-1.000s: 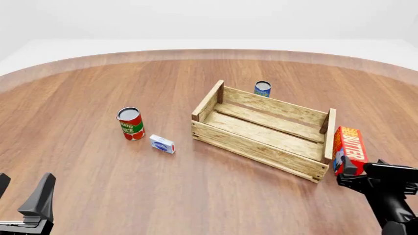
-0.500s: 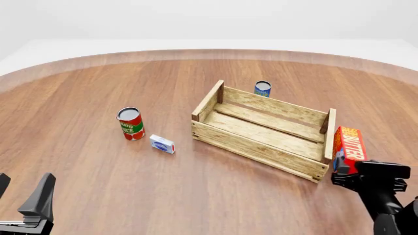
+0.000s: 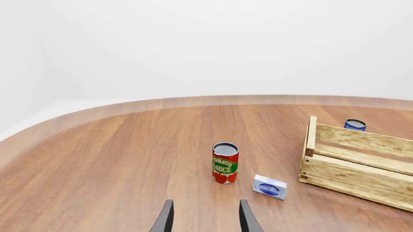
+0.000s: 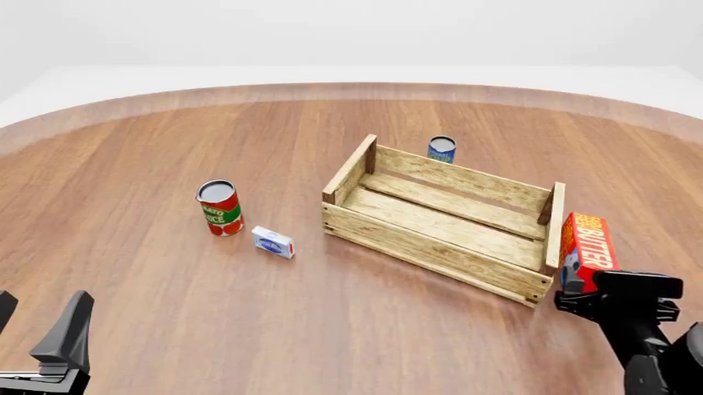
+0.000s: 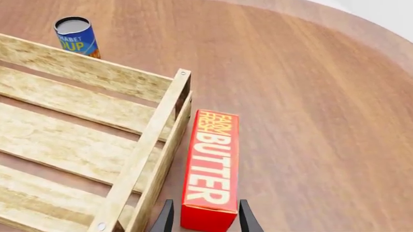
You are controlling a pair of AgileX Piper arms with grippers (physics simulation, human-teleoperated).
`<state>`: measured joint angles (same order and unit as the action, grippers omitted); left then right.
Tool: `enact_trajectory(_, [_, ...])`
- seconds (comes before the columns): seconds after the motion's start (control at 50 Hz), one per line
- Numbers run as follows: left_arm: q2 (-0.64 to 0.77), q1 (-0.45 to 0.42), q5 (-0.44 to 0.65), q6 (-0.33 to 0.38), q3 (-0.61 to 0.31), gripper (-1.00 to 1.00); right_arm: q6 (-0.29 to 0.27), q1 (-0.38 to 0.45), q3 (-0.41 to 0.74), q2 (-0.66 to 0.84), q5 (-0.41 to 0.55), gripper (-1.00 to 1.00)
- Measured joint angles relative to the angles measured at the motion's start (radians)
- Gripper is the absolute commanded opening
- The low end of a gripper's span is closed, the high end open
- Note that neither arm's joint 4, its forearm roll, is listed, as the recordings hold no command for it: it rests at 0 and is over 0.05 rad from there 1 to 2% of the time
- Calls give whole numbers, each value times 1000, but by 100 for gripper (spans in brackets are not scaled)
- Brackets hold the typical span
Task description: Pick up the butter and put it in the tray.
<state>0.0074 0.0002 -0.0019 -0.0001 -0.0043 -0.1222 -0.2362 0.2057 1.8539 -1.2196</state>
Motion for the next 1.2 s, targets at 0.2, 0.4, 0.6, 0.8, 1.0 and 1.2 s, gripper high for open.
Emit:
enact_trajectory(0.2, [0,0,0,0,0,100,1,-1,3,6,0,100])
enact_trajectory(0.4, [0,0,0,0,0,100,0,-5,4,7,0,100])
enact_trajectory(0.6, [0,0,0,0,0,100,-2,-4,4,3,0,-100])
enact_trajectory(0.8, [0,0,0,0,0,100,-8,-3,3,2,0,-100])
enact_trajectory(1.0, [0,0,0,0,0,100,-7,-5,-7,-8,3,-100])
enact_trajectory(1.2, [0,0,0,0,0,100,0,-10,-26,-40,6,-100])
